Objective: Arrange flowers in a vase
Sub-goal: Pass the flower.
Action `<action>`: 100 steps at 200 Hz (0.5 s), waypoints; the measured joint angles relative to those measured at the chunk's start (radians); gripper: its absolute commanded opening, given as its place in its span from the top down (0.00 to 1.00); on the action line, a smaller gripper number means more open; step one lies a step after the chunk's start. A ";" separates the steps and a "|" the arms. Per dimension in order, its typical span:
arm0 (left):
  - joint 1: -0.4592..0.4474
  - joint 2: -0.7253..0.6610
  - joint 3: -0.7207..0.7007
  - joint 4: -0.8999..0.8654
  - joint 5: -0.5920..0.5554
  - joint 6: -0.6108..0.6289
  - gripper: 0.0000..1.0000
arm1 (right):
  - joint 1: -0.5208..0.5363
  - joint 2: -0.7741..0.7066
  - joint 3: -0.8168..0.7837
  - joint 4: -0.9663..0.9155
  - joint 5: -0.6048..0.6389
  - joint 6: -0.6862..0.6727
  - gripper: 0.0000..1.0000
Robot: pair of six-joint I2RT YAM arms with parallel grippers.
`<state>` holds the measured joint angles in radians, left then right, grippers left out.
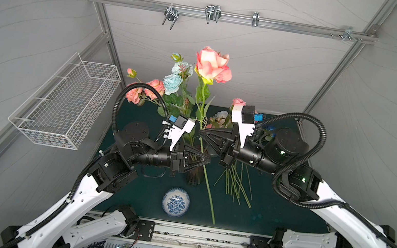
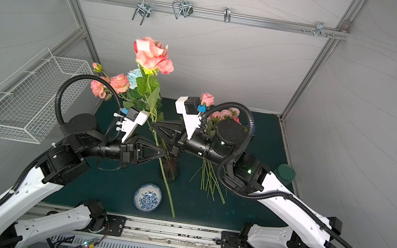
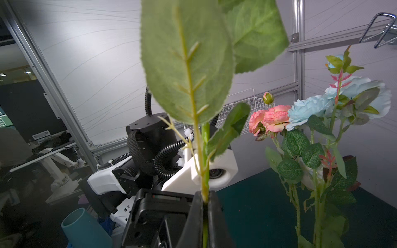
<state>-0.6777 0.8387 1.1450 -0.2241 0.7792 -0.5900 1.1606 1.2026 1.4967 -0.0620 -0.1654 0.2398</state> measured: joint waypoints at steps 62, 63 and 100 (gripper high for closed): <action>-0.006 -0.003 0.119 -0.164 -0.185 0.138 1.00 | 0.003 -0.132 -0.125 -0.008 0.100 -0.029 0.29; -0.006 -0.004 0.121 -0.166 -0.189 0.143 1.00 | 0.003 -0.137 -0.130 -0.010 0.104 -0.031 0.29; -0.019 0.003 0.156 -0.217 -0.412 0.293 1.00 | 0.003 -0.369 -0.264 -0.044 0.240 -0.074 0.31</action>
<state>-0.6971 0.8413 1.3006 -0.4416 0.3672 -0.2970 1.1637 0.8341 1.2331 -0.1059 0.0742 0.1658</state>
